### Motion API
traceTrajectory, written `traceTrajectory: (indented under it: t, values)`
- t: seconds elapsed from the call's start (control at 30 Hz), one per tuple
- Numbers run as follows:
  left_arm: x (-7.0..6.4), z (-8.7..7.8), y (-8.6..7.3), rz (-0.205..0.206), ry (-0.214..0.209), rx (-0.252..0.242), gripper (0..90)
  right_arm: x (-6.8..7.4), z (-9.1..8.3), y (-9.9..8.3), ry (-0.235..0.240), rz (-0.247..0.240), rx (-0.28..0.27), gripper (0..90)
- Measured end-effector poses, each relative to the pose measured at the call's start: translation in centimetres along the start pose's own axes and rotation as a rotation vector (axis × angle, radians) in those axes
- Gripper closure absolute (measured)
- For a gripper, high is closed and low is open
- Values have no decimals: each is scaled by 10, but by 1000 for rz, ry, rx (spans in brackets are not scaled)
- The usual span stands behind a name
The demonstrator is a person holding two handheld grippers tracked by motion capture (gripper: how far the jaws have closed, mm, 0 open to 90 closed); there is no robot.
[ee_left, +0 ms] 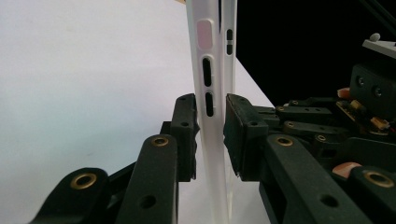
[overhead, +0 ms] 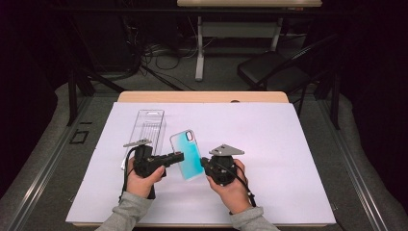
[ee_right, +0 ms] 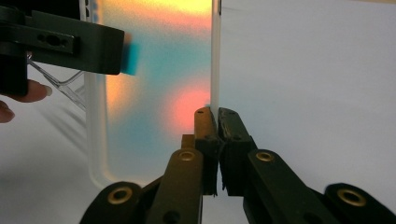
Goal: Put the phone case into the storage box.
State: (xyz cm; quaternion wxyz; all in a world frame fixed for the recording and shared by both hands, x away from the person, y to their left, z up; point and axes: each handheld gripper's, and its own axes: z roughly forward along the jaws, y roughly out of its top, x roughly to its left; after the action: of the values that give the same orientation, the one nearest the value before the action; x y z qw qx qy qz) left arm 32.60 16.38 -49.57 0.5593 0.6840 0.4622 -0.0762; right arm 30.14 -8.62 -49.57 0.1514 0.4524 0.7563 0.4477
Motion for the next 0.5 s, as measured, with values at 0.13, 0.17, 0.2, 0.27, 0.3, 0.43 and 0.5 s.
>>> traceTrajectory:
  t: [0.13, 0.17, 0.2, 0.27, 0.3, 0.43, 0.5]
  values:
    - [0, 0, 0, 0, -1, 5, 759, -2, 1, 0, 11, 14, 6, 873]
    - [0, 0, 0, -2, -1, 2, 763, -2, 1, 0, 14, 17, 10, 874]
    - [0, 0, 0, -2, -1, 2, 765, -2, 1, 0, 14, 17, 10, 874]
    - [1, 0, 0, -3, -3, 1, 773, -3, 2, -1, 21, 30, 16, 874]
    - [1, 0, 0, -2, -2, 0, 777, -4, 2, -1, 23, 29, 17, 873]
    - [1, 0, 0, -3, -6, 1, 782, -4, 2, -1, 24, 29, 18, 874]
    - [2, 0, 0, -9, -8, 1, 785, -4, 2, -1, 24, 31, 19, 874]
